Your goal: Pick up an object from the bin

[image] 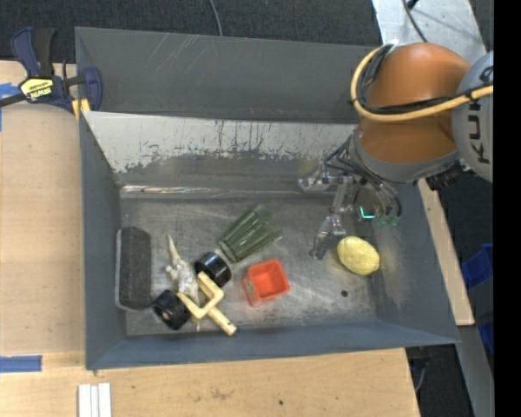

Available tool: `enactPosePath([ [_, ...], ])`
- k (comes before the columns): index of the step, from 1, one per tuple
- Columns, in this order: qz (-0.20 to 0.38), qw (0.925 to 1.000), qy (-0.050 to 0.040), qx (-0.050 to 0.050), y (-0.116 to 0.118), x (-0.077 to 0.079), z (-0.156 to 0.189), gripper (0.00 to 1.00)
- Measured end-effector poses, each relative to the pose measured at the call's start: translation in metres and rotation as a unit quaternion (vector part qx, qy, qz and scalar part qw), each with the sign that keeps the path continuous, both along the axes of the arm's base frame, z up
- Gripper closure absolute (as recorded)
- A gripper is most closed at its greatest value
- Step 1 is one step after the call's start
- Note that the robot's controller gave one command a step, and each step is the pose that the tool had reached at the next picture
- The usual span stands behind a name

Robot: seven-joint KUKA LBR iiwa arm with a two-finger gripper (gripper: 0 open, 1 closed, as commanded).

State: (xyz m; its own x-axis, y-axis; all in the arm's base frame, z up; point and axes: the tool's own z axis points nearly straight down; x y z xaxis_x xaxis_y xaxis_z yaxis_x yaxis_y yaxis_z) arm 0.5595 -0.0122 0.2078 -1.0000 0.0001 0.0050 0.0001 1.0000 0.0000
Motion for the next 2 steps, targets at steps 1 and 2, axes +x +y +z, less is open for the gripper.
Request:
enactPosePath([
  [1, 0.000, 1.0000, -0.0041, 0.000, 0.000, 0.002, 0.004, 0.00],
  [2, 0.033, 0.9994, -0.0073, -0.001, 0.020, -0.007, -0.022, 0.00],
])
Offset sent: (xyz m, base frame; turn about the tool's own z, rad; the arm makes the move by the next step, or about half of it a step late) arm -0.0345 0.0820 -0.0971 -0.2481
